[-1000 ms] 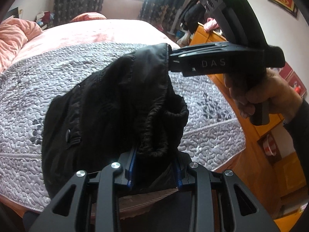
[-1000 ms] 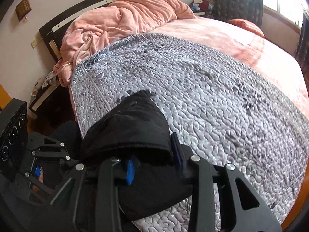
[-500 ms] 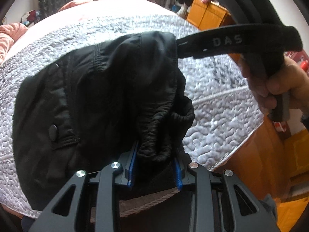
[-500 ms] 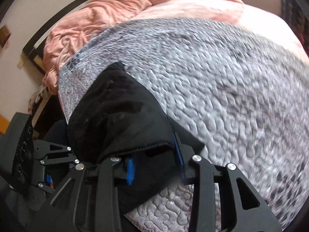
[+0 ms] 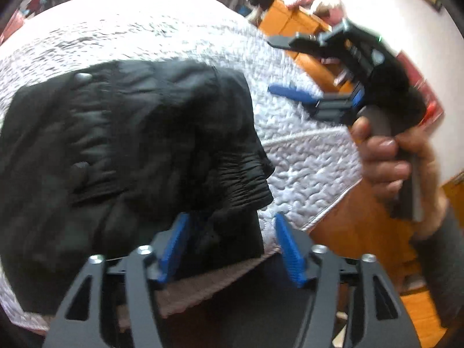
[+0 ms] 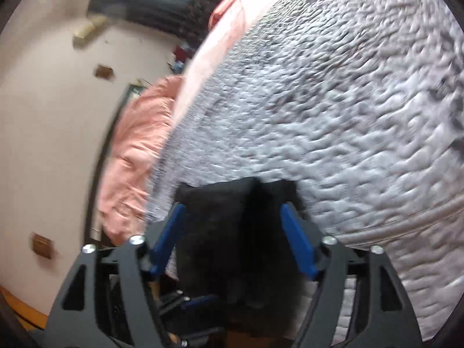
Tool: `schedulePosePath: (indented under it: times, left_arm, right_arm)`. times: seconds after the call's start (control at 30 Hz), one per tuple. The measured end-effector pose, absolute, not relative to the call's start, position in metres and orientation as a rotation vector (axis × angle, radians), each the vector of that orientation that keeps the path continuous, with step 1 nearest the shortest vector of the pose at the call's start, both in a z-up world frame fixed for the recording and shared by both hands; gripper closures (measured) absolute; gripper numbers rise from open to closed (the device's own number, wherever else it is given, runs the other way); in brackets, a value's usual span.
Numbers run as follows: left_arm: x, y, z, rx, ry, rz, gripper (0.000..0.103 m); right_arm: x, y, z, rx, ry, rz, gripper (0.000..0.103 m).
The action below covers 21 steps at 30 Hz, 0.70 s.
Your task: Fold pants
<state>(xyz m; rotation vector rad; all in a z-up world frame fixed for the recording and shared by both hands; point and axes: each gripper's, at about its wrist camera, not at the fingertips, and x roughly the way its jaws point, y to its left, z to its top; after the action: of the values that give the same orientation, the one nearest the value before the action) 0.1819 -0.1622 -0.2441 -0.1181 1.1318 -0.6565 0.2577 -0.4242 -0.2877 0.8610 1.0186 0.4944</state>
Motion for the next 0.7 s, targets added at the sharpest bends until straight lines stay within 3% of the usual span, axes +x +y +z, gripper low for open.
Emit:
schedulePosePath:
  times: [0.17, 0.23, 0.3, 0.4, 0.57, 0.63, 0.67, 0.7]
  left_arm:
    - [0.186, -0.085, -0.222, -0.291, 1.065, -0.57, 0.018]
    - [0.193, -0.054, -0.223, -0.318, 1.043, -0.465, 0.013]
    - [0.207, -0.017, -0.232, -0.348, 1.067, -0.334, 0.013]
    - [0.222, 0.016, -0.247, -0.366, 1.106, -0.211, 0.013]
    - [0.229, 0.042, -0.267, -0.353, 1.157, -0.131, 0.013]
    - [0.231, 0.045, -0.272, -0.35, 1.164, -0.131, 0.013]
    - [0.231, 0.045, -0.274, -0.34, 1.173, -0.131, 0.013]
    - [0.228, 0.043, -0.273, -0.335, 1.177, -0.134, 0.012]
  right_arm:
    - [0.273, -0.389, -0.315, 0.849, 1.114, 0.481, 0.03]
    - [0.28, -0.381, -0.322, 0.864, 1.131, 0.488, 0.043]
    - [0.285, -0.374, -0.325, 0.874, 1.162, 0.491, 0.074]
    - [0.283, -0.367, -0.299, 0.781, 1.125, 0.464, 0.091]
    - [0.274, -0.382, -0.31, 0.73, 1.168, 0.296, 0.091]
    - [0.264, -0.383, -0.319, 0.723, 1.171, 0.28, 0.08]
    - [0.26, -0.384, -0.317, 0.728, 1.154, 0.285, 0.069]
    - [0.254, -0.387, -0.313, 0.746, 1.133, 0.293, 0.048]
